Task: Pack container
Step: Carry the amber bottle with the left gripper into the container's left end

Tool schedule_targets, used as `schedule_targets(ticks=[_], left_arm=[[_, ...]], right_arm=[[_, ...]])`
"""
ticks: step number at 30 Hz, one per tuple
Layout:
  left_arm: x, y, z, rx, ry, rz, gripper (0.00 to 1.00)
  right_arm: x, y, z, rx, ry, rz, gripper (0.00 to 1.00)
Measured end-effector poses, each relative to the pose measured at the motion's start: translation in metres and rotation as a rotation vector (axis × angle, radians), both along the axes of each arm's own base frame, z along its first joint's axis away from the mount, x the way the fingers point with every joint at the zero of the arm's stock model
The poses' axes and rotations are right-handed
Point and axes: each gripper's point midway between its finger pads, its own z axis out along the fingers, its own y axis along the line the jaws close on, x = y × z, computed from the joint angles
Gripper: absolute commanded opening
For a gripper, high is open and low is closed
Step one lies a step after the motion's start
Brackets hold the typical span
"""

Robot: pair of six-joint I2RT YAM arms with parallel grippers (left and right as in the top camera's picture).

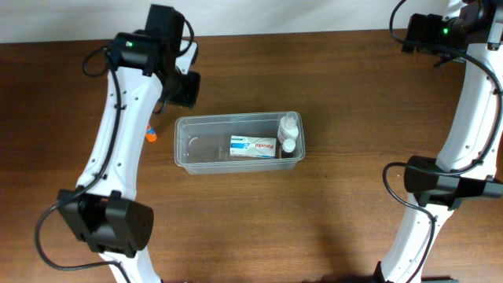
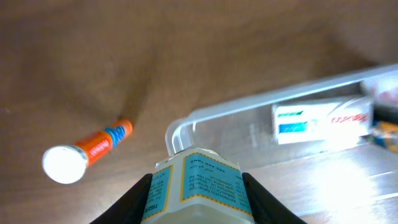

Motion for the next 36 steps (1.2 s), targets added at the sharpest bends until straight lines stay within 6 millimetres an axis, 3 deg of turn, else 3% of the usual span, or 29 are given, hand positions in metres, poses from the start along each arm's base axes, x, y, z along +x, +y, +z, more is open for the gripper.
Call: schedule_targets(ticks=[9,19,29,36], left_arm=[[-0.012,-0.001,-0.064,0.032,0.156,-0.004,0.42],[-0.028,-0.021,-0.099,0.046,0.206,-0.057,0.42],[-0.034,-0.018,-0.147,0.045,0.214,-0.037,0.42],[-0.029,-0.020,-0.160,0.035,0.182,-0.031,0.43]], right_arm=[[0.000,0.000,0.000,0.000,0.000,0.000,0.98],[0.000,0.000,0.000,0.000,0.000,0.000,0.98],[0.000,0.000,0.000,0.000,0.000,0.000,0.98],[0.000,0.000,0.000,0.000,0.000,0.000,0.98]])
